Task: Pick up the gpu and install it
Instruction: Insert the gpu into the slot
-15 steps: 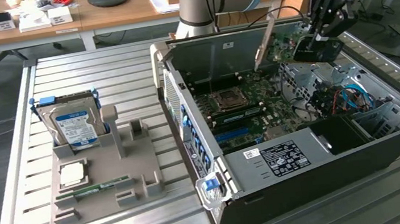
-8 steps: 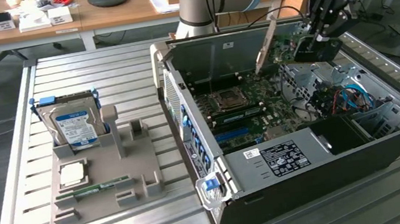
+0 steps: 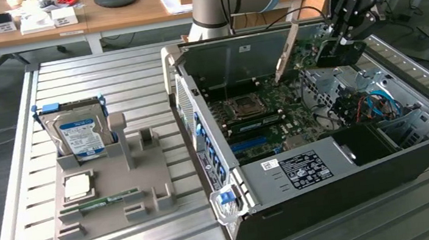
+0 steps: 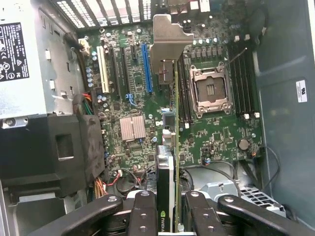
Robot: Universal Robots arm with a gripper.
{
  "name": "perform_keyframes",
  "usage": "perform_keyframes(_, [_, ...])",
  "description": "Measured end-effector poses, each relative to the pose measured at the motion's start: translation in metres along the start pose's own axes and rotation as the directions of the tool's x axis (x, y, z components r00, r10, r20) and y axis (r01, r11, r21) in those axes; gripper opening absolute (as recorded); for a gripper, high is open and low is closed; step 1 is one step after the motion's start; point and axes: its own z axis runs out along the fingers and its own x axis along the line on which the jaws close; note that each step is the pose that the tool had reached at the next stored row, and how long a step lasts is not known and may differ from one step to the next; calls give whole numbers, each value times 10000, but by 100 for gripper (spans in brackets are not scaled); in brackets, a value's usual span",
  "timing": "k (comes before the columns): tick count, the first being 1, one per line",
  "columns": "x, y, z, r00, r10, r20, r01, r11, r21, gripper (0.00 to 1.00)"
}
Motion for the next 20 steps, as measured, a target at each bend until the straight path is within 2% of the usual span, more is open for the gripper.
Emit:
perform_keyframes(5, [0, 0, 0, 10000, -27, -1, 27, 10000, 1, 27])
perform_keyframes(12, [0, 2, 14, 9969, -784, -40, 784, 9969, -16, 27])
perform_keyframes(13, [1, 7, 17, 9967, -815, -41, 815, 9967, 1, 27])
perform_keyframes(14, [2, 13, 22, 9965, -834, -37, 835, 9965, 55, 27])
perform_keyframes(18, [7, 37, 44, 9959, -906, -18, 906, 9953, 350, 27])
perform_keyframes(20, [10, 53, 61, 9955, -946, -9, 945, 9947, 413, 27])
